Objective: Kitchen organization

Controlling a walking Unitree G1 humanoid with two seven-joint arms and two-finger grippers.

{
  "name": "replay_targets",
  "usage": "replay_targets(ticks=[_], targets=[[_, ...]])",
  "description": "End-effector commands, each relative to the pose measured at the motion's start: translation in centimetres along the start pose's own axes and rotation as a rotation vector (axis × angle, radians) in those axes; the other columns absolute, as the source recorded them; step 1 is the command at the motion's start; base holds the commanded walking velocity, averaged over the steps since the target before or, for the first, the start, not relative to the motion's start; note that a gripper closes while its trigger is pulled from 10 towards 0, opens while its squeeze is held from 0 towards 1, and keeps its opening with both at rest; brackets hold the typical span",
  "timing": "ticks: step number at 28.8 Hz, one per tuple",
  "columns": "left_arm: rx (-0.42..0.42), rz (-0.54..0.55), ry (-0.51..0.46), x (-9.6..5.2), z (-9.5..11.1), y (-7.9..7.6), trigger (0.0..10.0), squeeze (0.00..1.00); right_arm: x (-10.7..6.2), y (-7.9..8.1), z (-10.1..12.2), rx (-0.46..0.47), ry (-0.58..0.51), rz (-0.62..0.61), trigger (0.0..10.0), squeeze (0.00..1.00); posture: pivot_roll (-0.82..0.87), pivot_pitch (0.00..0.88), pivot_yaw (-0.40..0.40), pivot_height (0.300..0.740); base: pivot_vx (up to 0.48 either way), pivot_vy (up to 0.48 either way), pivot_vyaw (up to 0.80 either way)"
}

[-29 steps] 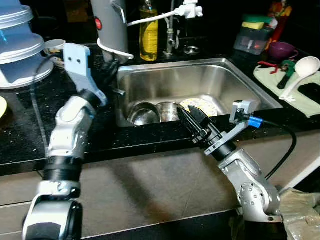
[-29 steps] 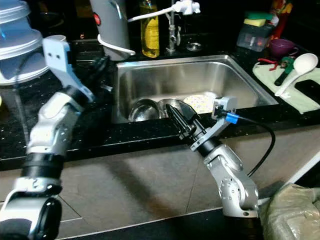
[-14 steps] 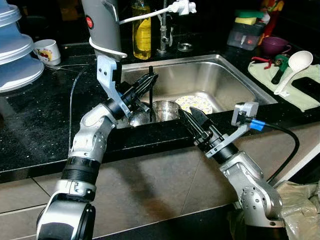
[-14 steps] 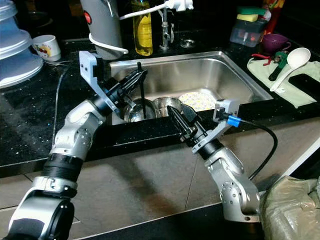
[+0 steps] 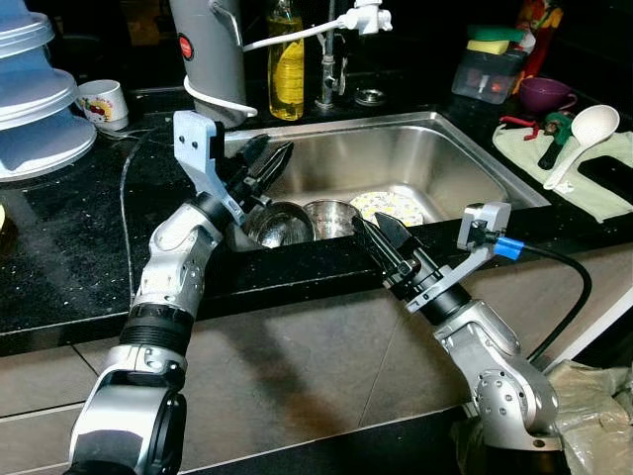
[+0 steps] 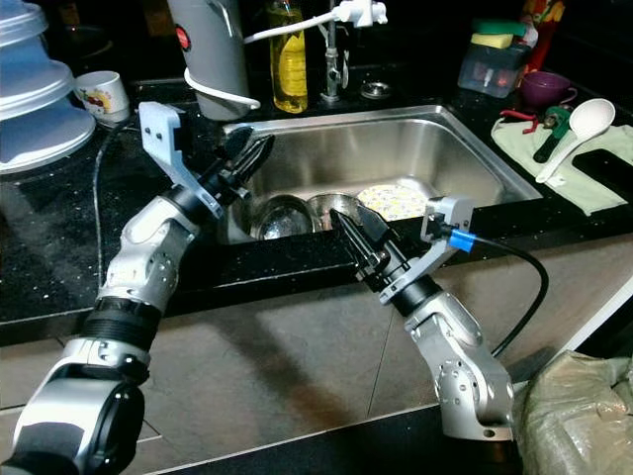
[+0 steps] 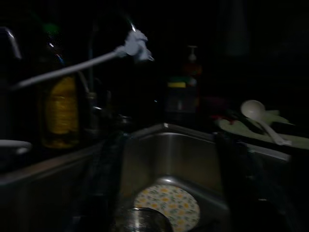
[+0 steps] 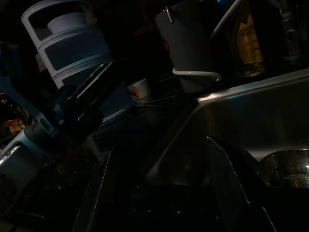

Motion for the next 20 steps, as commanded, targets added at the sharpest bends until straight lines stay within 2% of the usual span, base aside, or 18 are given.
replay_targets(ticks=[1,2,3,4,8,10,14,15,16,19,20], targets=[[0.024,0.012,-0.016,0.3,0.6,0.1,10.0,1.0,0.0,0.5,0.1,0.004,-0.002,0.016,10.0,0.0,-0.14,0.0,-0.017,0.74,0.0,0.0,0.0],[0.024,0.012,-0.016,0.3,0.6,0.1,10.0,1.0,0.0,0.5,0.1,0.004,-0.002,0.016,10.0,0.0,-0.14,0.0,-0.017,0.74,0.0,0.0,0.0],[0.028,0.009,-0.025,0.4,0.8,-0.1,10.0,0.1,0.0,0.5,0.1,0.005,-0.002,0.018,10.0,0.0,-0.14,0.0,-0.017,0.74,0.0,0.0,0.0],[0.029,-0.002,-0.038,0.5,1.1,-0.5,10.0,0.0,0.0,0.6,0.1,0.006,-0.002,0.02,10.0,0.0,-0.14,0.0,-0.016,0.74,0.0,0.0,0.0],[0.034,-0.019,-0.073,0.4,2.1,-1.4,10.0,0.0,0.1,0.7,0.0,0.01,-0.001,0.022,10.0,0.0,-0.14,0.0,-0.016,0.74,0.0,0.0,0.0],[0.034,-0.019,-0.073,0.4,2.1,-1.4,10.0,0.0,0.1,0.7,0.0,0.01,-0.001,0.022,10.0,0.0,-0.14,0.0,-0.016,0.74,0.0,0.0,0.0],[0.038,0.014,-0.085,-0.4,2.5,-1.8,10.0,0.0,0.1,0.7,-0.1,0.011,-0.002,0.018,10.0,0.0,-0.13,0.0,-0.016,0.74,0.0,0.0,0.0],[0.038,0.035,-0.087,-1.0,2.5,-2.1,10.0,0.0,0.2,0.6,-0.1,0.011,-0.002,0.015,10.0,0.0,-0.12,0.0,-0.02,0.74,0.0,0.0,0.0],[0.038,0.035,-0.087,-1.0,2.5,-2.1,10.0,0.0,0.2,0.6,-0.1,0.011,-0.002,0.015,10.0,0.0,-0.12,0.0,-0.02,0.74,0.0,0.0,0.0],[0.03,0.108,-0.063,-3.4,1.9,-2.5,10.0,0.0,0.3,0.7,-0.5,0.019,0.0,0.015,10.0,0.0,-0.1,0.0,-0.016,0.74,0.0,0.0,0.0],[0.03,0.108,-0.063,-3.4,1.9,-2.5,10.0,0.0,0.3,0.7,-0.5,0.019,0.0,0.015,10.0,0.0,-0.1,0.0,-0.016,0.74,0.0,0.0,0.0]])
Point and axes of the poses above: a point about 5 cm out from each wrist's last joint towards the gripper, its own x axis pointing out of the wrist towards the gripper, its own z axis along the axis of the wrist's last joint, y = z × x, the point moved 2 cm from there along x, pointing out of the wrist towards the gripper, and after that the axes turned 7 degrees about -x, right-handed, at the moved point
